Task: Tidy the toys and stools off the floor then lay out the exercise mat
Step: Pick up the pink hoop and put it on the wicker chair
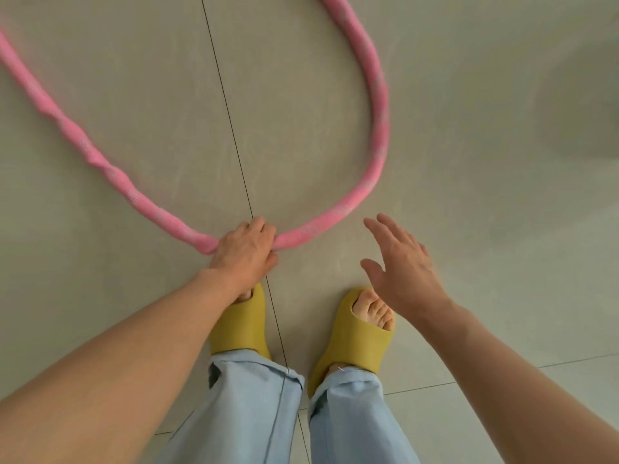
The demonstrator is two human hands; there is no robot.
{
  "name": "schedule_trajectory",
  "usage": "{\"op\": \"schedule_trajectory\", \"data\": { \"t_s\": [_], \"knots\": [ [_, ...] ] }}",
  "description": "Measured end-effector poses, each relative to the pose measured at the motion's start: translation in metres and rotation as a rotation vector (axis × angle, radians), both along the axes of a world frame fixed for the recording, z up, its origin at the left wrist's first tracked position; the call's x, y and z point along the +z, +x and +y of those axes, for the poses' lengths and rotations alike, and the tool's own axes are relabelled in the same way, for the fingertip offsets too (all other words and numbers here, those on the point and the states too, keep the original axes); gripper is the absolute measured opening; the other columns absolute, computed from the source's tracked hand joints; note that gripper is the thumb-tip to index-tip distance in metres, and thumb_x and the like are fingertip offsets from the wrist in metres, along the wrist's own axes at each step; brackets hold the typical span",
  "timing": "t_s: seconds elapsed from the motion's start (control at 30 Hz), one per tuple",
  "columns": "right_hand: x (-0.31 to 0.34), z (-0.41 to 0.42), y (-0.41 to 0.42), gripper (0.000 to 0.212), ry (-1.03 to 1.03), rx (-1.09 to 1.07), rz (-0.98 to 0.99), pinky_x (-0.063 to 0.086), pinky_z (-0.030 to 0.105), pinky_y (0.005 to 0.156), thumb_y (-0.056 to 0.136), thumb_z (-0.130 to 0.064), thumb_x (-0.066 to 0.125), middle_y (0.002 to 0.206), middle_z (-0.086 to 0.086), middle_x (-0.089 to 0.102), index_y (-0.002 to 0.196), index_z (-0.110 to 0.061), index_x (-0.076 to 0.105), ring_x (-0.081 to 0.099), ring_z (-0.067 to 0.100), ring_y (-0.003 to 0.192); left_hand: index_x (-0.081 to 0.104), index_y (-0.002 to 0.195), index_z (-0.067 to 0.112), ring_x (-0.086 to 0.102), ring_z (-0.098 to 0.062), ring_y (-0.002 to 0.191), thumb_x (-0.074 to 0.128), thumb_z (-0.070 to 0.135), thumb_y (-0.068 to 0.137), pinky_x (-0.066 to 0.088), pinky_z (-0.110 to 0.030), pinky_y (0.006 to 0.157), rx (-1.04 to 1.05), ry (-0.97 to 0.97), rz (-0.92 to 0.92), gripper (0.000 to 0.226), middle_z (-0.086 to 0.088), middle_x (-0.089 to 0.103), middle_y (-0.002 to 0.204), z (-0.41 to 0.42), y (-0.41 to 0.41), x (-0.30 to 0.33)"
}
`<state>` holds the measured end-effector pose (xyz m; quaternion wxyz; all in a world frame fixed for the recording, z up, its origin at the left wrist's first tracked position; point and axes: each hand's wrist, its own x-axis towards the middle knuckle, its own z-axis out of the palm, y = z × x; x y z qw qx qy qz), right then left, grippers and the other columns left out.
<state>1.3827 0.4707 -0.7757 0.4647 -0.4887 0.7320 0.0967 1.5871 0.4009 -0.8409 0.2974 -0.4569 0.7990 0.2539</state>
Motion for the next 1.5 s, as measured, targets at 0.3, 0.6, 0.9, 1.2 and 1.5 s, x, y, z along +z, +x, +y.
{"op": "schedule_trajectory", "data": {
  "t_s": [0.3, 0.6, 0.9, 1.2, 1.5],
  "knots": [
    [0.155, -0.036, -0.003, 0.065, -0.114, 0.0, -0.004, 0.01, 0.027, 0.113, 0.095, -0.021, 0.048, 0.158, -0.001, 0.01, 0.149, -0.025, 0.013, 0.013, 0.017, 0.144, 0.041, 0.078, 0.017, 0.054, -0.024, 0.074, 0.053, 0.045, 0.088, 0.029, -0.029, 0.062, 0.142, -0.061, 0.227, 0.032, 0.003, 0.045, 0.081, -0.035, -0.019, 0.168],
    [0.321, -0.055, -0.018, 0.063, -0.286, -0.072, 0.047, 0.014, 0.028, 0.114, 0.095, -0.023, 0.048, 0.158, -0.003, 0.009, 0.149, -0.027, 0.014, 0.016, 0.018, 0.144, 0.02, 0.052, 0.027, 0.041, -0.023, 0.057, 0.065, 0.036, 0.081, 0.028, -0.029, 0.056, 0.254, -0.244, 0.454, 0.055, 0.009, 0.029, 0.052, -0.079, -0.058, 0.359],
    [0.453, -0.054, -0.033, 0.06, -0.466, -0.196, 0.099, 0.019, 0.029, 0.114, 0.095, -0.023, 0.049, 0.156, -0.005, 0.019, 0.147, -0.028, 0.022, 0.021, 0.016, 0.143, 0.025, 0.051, 0.025, 0.04, -0.029, 0.056, 0.063, 0.041, 0.082, 0.023, -0.031, 0.053, 0.335, -0.424, 0.63, 0.051, 0.0, 0.038, 0.049, -0.12, -0.051, 0.548],
    [0.558, -0.089, -0.03, 0.056, -0.762, -0.292, 0.022, 0.025, 0.027, 0.111, 0.093, -0.02, 0.053, 0.15, -0.005, 0.033, 0.144, -0.02, 0.031, 0.028, 0.012, 0.14, 0.03, 0.052, 0.022, 0.03, -0.014, 0.045, 0.032, 0.071, 0.061, 0.024, -0.023, 0.047, 0.29, -0.642, 0.839, 0.05, 0.007, 0.031, 0.045, -0.152, -0.038, 0.694],
    [0.62, -0.109, -0.019, 0.062, -0.796, -0.428, -0.183, 0.04, 0.034, 0.101, 0.088, -0.032, 0.06, 0.136, -0.002, 0.047, 0.143, -0.023, 0.031, 0.047, 0.019, 0.123, 0.03, 0.052, 0.02, 0.034, -0.009, 0.041, 0.053, 0.064, 0.07, 0.025, -0.017, 0.041, 0.365, -0.549, 1.062, 0.052, 0.01, 0.025, 0.046, -0.129, -0.044, 0.768]
  ]
}}
